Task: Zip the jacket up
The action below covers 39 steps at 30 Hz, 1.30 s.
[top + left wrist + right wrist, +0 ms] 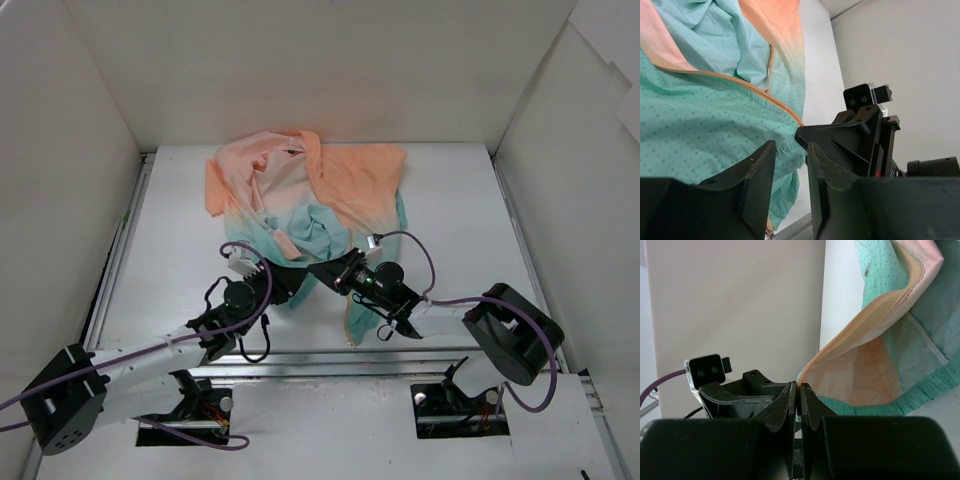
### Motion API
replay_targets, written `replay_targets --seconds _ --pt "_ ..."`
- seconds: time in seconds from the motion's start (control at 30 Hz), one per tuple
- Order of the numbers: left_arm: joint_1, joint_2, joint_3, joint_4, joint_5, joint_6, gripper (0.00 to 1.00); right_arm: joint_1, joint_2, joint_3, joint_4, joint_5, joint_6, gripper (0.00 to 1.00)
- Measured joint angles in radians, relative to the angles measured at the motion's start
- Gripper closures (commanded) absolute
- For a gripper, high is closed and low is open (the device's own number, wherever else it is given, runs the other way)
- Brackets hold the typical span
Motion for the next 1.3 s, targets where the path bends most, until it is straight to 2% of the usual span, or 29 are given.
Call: replay_targets --seconds 0.17,0.37,0.63,0.83,1.0,1.17,1.2,1.3 --pt "0.001 0.027 0.0 0.029 0.035 -0.004 0.65 0.0 0.0 0.0 0.0 -0.002 0.003 1.0" --pt "0.003 0.002 -0.006 0.028 0.047 -0.018 0.65 -0.005 0.0 0.0 0.0 -0.004 0.003 1.0" --pt "0.003 -0.009 -0.007 0.03 0.048 -0.027 0.78 -0.005 -0.016 0.0 0.0 -0.004 0.002 1.0" --pt "0.003 -0.004 -0.008 0.037 0.048 -0.027 0.77 -0.006 -0.032 0.0 0.0 -0.005 0.002 1.0" --pt "0.008 0.004 -0.008 0.043 0.051 -0.026 0.8 -0.006 -0.033 0.0 0.0 -0.005 0.002 1.0" --pt "0.01 0.014 -0.008 0.058 0.058 -0.018 0.93 -0.006 -0.033 0.0 -0.001 -0.005 0.003 1.0" --pt "0.011 0.015 -0.008 0.062 0.061 -0.015 1.0 -0.006 -0.033 0.0 -0.001 -0.005 0.003 1.0" --pt "0.018 0.016 -0.008 0.071 0.074 -0.001 1.0 -0.006 -0.033 0.0 0.0 -0.008 0.003 1.0"
